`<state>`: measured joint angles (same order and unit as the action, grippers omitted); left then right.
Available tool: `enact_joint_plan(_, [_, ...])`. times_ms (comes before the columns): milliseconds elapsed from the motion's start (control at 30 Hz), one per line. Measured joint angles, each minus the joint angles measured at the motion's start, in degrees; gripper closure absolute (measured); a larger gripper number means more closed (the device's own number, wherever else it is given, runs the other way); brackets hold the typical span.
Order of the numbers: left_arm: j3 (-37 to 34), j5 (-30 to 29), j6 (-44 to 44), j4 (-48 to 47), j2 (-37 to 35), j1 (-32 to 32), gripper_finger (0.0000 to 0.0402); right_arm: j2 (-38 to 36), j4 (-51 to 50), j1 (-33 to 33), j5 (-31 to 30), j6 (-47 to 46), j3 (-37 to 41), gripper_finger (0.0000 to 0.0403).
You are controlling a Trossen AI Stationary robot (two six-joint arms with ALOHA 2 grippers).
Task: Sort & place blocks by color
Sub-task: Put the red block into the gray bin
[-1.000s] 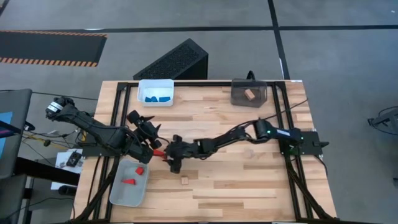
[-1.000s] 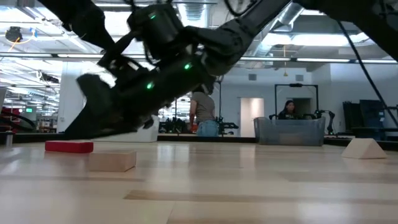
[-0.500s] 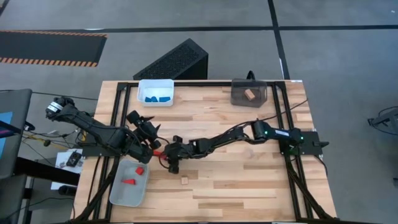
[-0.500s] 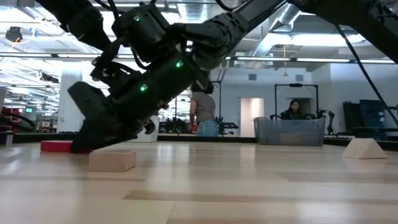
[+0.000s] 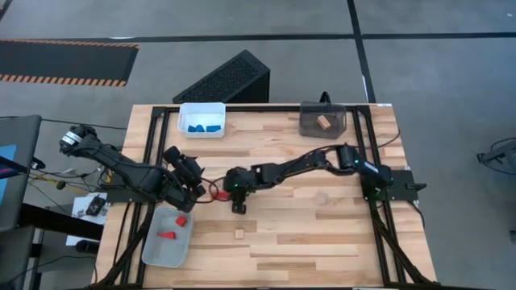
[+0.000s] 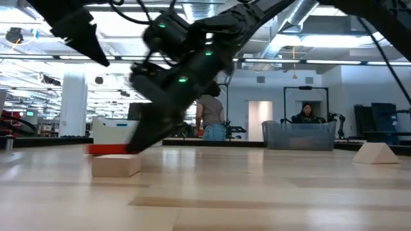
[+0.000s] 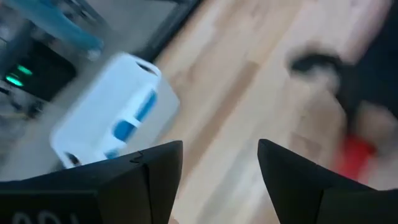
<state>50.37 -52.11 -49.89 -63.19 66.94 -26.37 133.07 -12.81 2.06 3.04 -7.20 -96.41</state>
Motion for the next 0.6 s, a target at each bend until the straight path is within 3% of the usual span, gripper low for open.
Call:
enact_joint_plan(133, [0.0, 4.2, -3.0, 0.4, 0.0, -0.9, 0.02, -6.5, 4.4, -1.0, -1.3, 0.1, 9.7, 0.0302])
enact_joint_plan(233, [-0.9, 4.3, -0.3, 4.9, 0.3, -1.8, 0.02, -12.4, 9.7, -1.1, -3.2, 0.6, 17.0, 0.0304])
enact_joint_plan(433, [-6.9, 4.6, 19.4, 25.0, 0.3, -1.6, 0.02, -22.7, 17.4, 1.3, -7.8, 0.9, 27.7, 0.0303])
enact_joint_plan(600, [-9.1, 7.3, 31.6, 39.9, 0.2, -1.1, 0.02, -28.4, 18.8, 4.2, -12.3, 1.7, 31.0, 0.0302])
